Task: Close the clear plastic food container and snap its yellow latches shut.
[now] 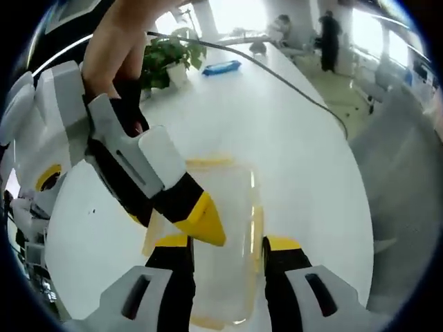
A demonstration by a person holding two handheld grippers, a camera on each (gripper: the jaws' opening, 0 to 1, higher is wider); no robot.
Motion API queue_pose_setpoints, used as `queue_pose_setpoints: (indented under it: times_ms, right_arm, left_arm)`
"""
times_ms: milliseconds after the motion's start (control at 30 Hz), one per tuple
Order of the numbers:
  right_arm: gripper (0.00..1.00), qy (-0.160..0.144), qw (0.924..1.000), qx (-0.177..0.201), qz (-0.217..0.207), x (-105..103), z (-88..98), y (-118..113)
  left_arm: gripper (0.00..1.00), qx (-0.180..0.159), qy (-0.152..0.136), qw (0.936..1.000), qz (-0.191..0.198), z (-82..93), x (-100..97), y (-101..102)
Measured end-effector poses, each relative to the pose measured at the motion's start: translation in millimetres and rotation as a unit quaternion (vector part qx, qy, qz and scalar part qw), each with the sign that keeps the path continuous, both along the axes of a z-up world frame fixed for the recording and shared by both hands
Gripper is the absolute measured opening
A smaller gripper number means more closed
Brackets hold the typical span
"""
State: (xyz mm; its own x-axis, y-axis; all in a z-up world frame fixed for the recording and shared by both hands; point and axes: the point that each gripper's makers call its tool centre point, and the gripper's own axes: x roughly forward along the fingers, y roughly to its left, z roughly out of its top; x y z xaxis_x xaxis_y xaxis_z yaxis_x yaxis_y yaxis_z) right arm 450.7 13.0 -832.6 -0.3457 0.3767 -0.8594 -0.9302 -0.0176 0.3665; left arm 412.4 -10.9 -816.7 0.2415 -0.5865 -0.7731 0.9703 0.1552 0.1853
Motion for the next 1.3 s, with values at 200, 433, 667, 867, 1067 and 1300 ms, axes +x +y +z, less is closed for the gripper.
queue_pose_setpoints:
  times_ms: [200, 433, 667, 867, 1067, 1300]
  right_arm:
    - [0.54, 0.018, 0.9998, -0.003, 0.009, -0.5, -2.2, 0.5]
    - [0.54, 0.038, 0.9991, -0.009, 0.019, -4.3, -10.0, -1.8]
    - [0.55, 0.038, 0.9992, -0.009, 0.013, -3.2, -8.7, -1.4]
    - [0.57, 0.033, 0.9994, -0.008, 0.008, -2.5, -5.6, -0.8]
    - [0.59, 0.023, 0.9997, 0.004, -0.004, -2.4, -5.5, -0.5]
    - [0.59, 0.021, 0.9996, 0.009, -0.016, -4.9, -3.1, -0.9]
  left_arm:
    - [0.36, -0.007, 0.005, 0.9999, 0.006, 0.3, 0.5, 0.2]
    - [0.36, -0.016, 0.013, 0.9998, 0.006, 0.0, -1.8, 0.4]
    - [0.36, -0.025, 0.003, 0.9996, 0.013, -0.2, 0.4, -0.4]
    - [0.36, -0.04, -0.033, 0.9981, 0.031, -2.8, 1.3, -1.3]
    - [0.34, -0.027, -0.076, 0.9962, 0.034, -3.3, -1.6, -1.7]
    - [0.35, -0.026, -0.063, 0.9975, 0.018, -3.3, -1.1, -2.6]
